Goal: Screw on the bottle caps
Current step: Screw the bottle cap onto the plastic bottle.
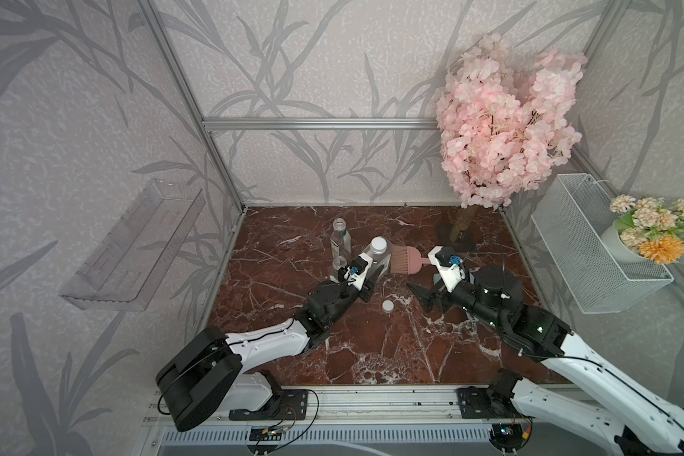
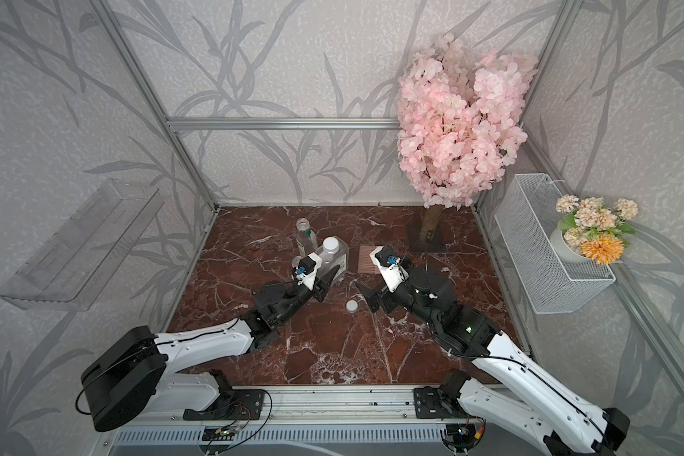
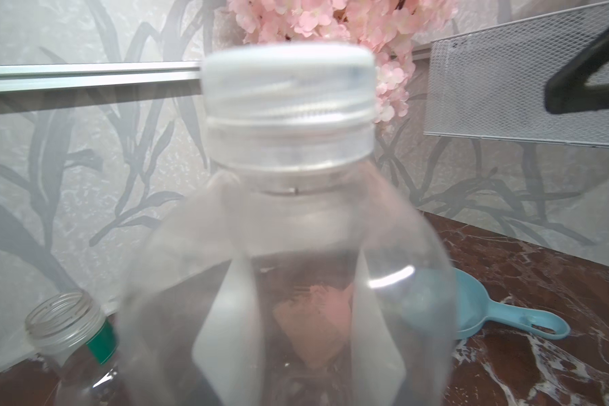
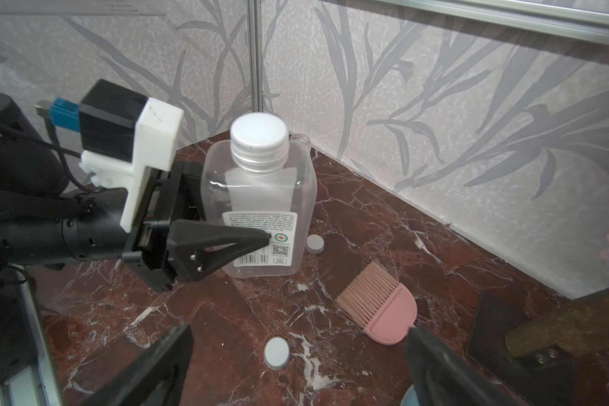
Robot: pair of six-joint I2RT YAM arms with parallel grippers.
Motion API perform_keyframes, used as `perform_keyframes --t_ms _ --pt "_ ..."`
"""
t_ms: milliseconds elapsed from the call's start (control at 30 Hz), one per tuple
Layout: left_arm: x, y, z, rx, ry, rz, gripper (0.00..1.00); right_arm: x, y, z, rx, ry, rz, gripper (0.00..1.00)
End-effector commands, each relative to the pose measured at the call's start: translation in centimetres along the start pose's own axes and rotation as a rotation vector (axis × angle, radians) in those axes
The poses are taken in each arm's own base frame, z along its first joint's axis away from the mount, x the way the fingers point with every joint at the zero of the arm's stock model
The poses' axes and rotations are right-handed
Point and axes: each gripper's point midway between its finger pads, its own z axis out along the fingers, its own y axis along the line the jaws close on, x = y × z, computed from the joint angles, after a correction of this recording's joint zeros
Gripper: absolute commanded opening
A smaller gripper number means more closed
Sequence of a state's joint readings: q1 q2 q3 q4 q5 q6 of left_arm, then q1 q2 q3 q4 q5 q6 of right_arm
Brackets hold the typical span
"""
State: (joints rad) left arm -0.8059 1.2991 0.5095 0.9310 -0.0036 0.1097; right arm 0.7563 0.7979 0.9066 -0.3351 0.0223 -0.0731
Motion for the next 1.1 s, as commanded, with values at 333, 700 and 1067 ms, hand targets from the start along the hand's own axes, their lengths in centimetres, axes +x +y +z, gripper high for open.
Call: perform_keyframes --t_ms 333,700,1067 --pt "-1.3 -9.4 -2.9 0.569 -0.059 0.061 0.15 -3.7 7.5 -3.6 -0.672 -0.139 -0.261 0.97" --pt "-2.0 -10.2 -3.8 0.613 -0.085 0.067 0.15 -3.0 7.3 -0.9 -0.71 -0.072 -0.295 0.82" --pt "-1.8 -10.1 -3.7 0.607 -0.083 0.061 0.15 -1.9 6.4 0.3 -0.66 -0.019 -0.292 0.56"
